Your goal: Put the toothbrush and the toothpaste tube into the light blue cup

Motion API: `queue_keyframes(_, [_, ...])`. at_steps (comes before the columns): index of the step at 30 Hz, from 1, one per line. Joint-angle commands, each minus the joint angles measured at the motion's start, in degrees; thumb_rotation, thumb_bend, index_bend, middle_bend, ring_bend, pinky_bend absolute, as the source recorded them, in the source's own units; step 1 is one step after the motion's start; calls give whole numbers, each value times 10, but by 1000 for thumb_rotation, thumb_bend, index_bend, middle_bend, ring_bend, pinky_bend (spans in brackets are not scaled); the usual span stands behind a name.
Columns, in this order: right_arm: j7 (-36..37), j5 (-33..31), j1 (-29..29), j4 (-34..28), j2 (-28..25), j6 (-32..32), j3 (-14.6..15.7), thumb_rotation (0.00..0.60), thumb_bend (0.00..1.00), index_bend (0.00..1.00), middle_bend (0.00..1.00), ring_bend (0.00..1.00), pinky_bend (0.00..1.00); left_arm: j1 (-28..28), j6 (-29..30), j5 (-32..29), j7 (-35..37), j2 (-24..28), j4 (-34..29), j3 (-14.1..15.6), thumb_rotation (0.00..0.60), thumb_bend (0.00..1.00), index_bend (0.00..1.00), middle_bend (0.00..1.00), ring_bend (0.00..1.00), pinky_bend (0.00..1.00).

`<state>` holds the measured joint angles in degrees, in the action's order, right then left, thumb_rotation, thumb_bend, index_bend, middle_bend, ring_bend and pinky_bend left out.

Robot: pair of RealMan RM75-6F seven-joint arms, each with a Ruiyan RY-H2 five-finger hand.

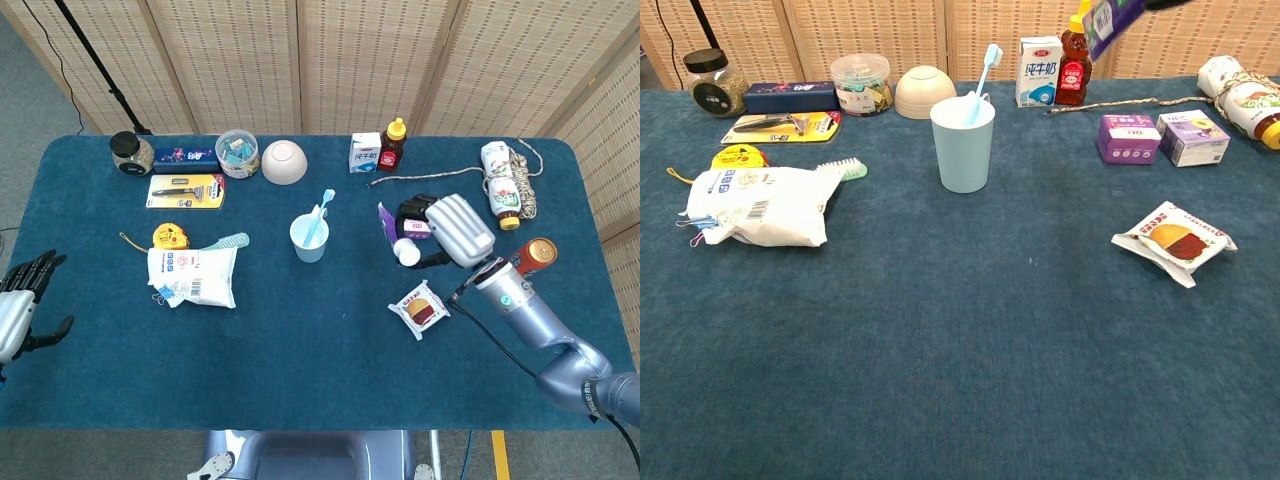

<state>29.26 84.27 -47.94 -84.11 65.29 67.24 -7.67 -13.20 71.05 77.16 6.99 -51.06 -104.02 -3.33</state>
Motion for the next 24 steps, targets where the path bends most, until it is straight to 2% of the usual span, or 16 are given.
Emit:
queue_keyframes(1, [1, -93, -15, -68, -29, -60, -60, 600, 501, 695, 505, 440, 700, 2, 6, 5, -3, 3, -9, -1, 600, 341, 0, 0, 0, 0])
queue_keyframes(7, [-28, -220, -38, -132, -32, -123, -113, 600, 501, 695, 505, 440, 700, 0, 11, 14, -20, 20, -40, -3, 600, 341, 0, 0, 0, 0])
queue_keyframes(14, [-60, -345, -71, -158, -7, -161, -157, 600, 501, 695, 505, 440, 700, 6, 7, 14, -17, 22, -41, 4, 600, 341, 0, 0, 0, 0])
queue_keyframes(19, [-73, -448, -96, -163, 9, -192, -181, 600, 500, 695, 505, 440, 700, 5, -7, 3, 2, 15, -21, 6, 600, 341, 0, 0, 0, 0])
queue_keyframes(24, [-99, -519, -119, -155, 33, -200, -183, 600, 501, 695, 505, 440, 700, 8, 4, 15, 9, 12, -14, 5, 600, 341, 0, 0, 0, 0])
